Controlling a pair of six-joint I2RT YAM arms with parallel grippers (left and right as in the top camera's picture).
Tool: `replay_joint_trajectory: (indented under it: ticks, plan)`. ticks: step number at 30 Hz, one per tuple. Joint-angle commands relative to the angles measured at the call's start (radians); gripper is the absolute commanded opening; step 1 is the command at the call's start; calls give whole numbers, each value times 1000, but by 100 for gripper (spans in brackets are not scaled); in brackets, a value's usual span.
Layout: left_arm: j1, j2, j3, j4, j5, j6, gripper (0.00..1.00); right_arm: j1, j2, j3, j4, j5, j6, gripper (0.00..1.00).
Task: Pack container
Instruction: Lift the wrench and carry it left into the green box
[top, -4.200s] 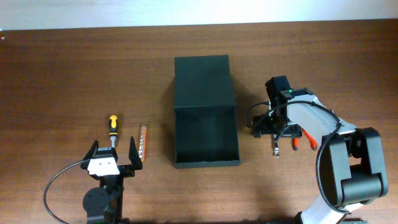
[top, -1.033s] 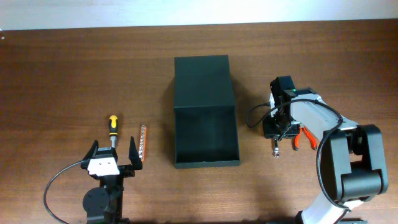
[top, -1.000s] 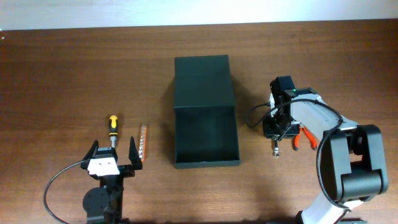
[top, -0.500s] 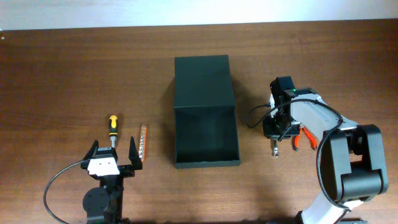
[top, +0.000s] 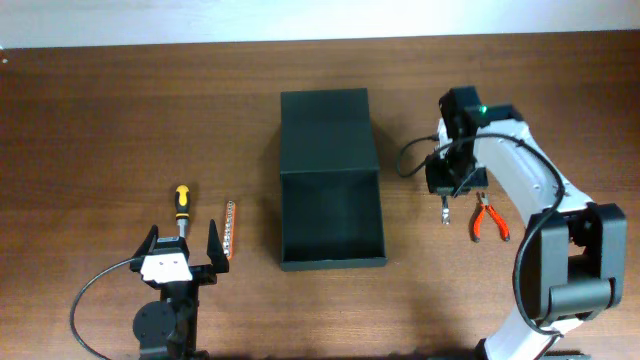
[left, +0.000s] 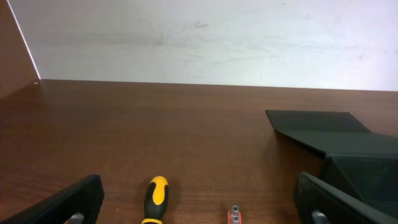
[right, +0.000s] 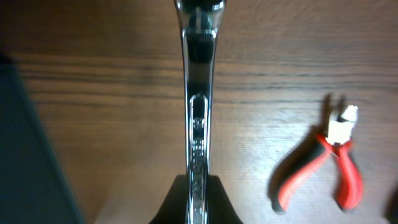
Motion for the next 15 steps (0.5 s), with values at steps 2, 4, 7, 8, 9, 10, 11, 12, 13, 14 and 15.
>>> replay_joint_trajectory:
  ticks: [2,4,7,8,9,10,11,12,13,14,15]
  plan:
    - [7,-8,-7,3,10,12,99,13,-3,203,-101,-20,-3,4]
    - [7,-8,-7,3,10,13,99,22,-3,301,-173,-64,-8,4]
    - [7,-9,-7,3,10,13,99,56,-4,446,-284,-164,-35,4]
    - [7,-9,-7,3,10,12,99,72,-5,482,-313,-194,-51,4]
    - [7,-8,-7,3,10,12,99,90,-6,513,-341,-219,-71,4]
    - [7,-8,-7,3,10,13,99,120,-7,547,-377,-246,-105,4]
    - [7,-8,-7,3,10,13,99,144,-10,563,-398,-254,-134,4]
    - [7,-8,-7,3,10,12,99,171,-13,571,-416,-253,-167,4]
    - [7,-8,-7,3,10,13,99,204,-16,573,-435,-251,-210,4]
    - [7,-9,-7,3,10,12,99,239,-17,573,-451,-238,-243,4]
    - [7,-9,-7,3,10,12,99,273,-16,572,-463,-220,-266,4]
